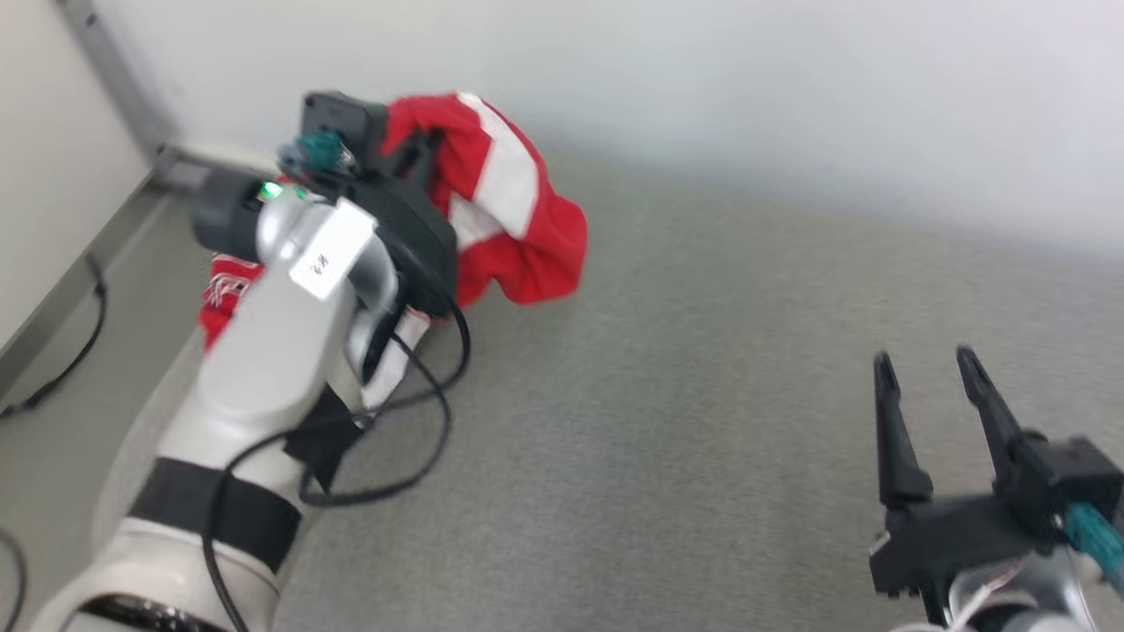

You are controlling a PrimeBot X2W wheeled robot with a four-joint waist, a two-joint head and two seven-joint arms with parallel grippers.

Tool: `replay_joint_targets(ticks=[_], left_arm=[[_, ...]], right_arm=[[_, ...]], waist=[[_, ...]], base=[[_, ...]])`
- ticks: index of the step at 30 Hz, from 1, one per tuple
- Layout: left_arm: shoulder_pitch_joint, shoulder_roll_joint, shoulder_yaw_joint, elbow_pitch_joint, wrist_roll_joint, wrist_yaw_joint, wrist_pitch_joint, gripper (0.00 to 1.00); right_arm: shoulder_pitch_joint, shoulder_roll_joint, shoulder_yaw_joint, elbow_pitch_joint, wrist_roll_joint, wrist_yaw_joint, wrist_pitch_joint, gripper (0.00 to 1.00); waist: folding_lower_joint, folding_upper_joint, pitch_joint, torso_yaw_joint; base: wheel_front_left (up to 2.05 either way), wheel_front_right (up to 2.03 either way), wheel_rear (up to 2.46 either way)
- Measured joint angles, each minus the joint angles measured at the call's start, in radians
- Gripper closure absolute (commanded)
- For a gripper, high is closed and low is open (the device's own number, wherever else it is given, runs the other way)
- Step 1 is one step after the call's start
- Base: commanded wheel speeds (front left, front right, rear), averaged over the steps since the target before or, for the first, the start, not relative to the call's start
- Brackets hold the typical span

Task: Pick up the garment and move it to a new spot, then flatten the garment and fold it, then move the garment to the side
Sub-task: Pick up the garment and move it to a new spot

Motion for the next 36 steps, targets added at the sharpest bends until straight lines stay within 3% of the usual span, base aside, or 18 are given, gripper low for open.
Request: replay_joint_targets(ticks=[9,13,22,27,29,36], left_arm=[[0.109,0.004,-0.237,-0.273,-0.184,-0.007,0.019,1.00],[0.124,0.004,-0.336,-0.352,-0.243,0.022,0.037,1.00],[0.093,0.008,-0.515,-0.443,-0.325,0.090,0.062,1.00],[0.053,0.007,-0.576,-0.423,-0.343,0.100,0.056,1.00],[0.033,0.008,-0.600,-0.397,-0.334,0.096,0.046,1.00],[-0.012,0.007,-0.667,-0.277,-0.253,-0.016,-0.018,1.00]], right_arm=[[0.108,0.010,-0.022,-0.059,-0.002,-0.007,-0.019,0.00],[0.111,0.014,-0.017,-0.069,-0.003,-0.007,-0.022,0.00],[0.109,0.018,0.006,-0.080,-0.003,-0.008,-0.032,0.00],[0.086,0.020,0.033,-0.058,-0.002,-0.008,-0.040,0.00],[0.069,0.020,0.045,-0.054,0.000,-0.008,-0.041,0.00],[0.024,0.020,0.094,-0.009,0.018,-0.008,-0.049,0.00]], waist=[[0.0000,-0.0001,-0.068,-0.137],[0.0001,0.0000,-0.083,-0.202],[0.0002,0.0000,-0.090,-0.360],[0.0002,0.0000,-0.082,-0.436],[0.0003,0.0000,-0.077,-0.466],[0.0003,0.0002,-0.058,-0.571]], base=[[0.00,0.00,0.00],[0.00,0.00,0.00],[0.00,0.00,0.00],[0.00,0.00,0.00],[0.00,0.00,0.00],[0.00,0.00,0.00]])
